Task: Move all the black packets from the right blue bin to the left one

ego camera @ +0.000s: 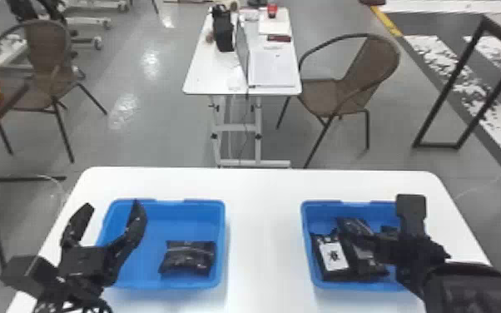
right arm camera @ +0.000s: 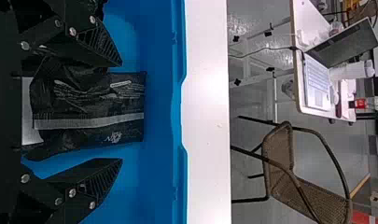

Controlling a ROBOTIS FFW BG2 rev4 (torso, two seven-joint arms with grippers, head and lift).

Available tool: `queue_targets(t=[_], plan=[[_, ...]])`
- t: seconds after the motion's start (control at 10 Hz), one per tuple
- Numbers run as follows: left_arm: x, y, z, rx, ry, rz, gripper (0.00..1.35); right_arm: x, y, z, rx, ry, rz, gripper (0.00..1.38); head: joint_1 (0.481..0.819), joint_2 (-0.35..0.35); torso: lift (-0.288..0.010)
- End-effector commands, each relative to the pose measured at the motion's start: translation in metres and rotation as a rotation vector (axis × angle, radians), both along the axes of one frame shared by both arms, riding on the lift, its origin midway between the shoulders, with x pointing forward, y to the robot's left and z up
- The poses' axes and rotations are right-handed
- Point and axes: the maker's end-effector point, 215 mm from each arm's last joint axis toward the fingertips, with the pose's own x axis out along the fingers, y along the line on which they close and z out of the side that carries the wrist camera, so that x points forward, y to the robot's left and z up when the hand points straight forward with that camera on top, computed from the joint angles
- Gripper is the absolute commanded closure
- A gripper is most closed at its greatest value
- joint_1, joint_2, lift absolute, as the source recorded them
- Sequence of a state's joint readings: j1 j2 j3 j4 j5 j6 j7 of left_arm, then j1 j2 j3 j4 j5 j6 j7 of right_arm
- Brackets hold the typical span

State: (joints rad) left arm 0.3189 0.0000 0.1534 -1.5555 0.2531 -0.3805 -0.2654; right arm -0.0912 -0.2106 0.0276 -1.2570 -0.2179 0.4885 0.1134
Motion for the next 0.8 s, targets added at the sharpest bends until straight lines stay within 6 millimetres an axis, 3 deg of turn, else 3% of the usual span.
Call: queue_targets(t=[0.0,0.2,0.3,0.5,0.7], plan=[[0.0,-0.001,-0.001,-0.003,0.002,0.0,0.13,-0.002,0.003,-0.012,0.012,0.036,0.001,0.33,0.695,-0.005,0.0],[0.0,0.0,-0.001,-0.002,0.002,0.002,0.13,-0.005,0.01,-0.02,0.01,0.052,0.014,0.38,0.695,0.0,0.0],[-0.001,0.0,-0.001,-0.002,0.003,0.002,0.13,-0.004,0.011,-0.021,0.007,0.057,0.014,0.51,0.695,0.003,0.0],[0.0,0.0,-0.001,-0.002,0.002,0.002,0.13,-0.001,0.015,-0.019,0.005,0.037,0.024,1.15,0.695,0.007,0.0],[-0.001,0.001,-0.003,-0.004,0.005,0.003,0.13,-0.006,0.014,-0.012,0.003,0.005,-0.005,1.18,0.695,0.01,0.0]])
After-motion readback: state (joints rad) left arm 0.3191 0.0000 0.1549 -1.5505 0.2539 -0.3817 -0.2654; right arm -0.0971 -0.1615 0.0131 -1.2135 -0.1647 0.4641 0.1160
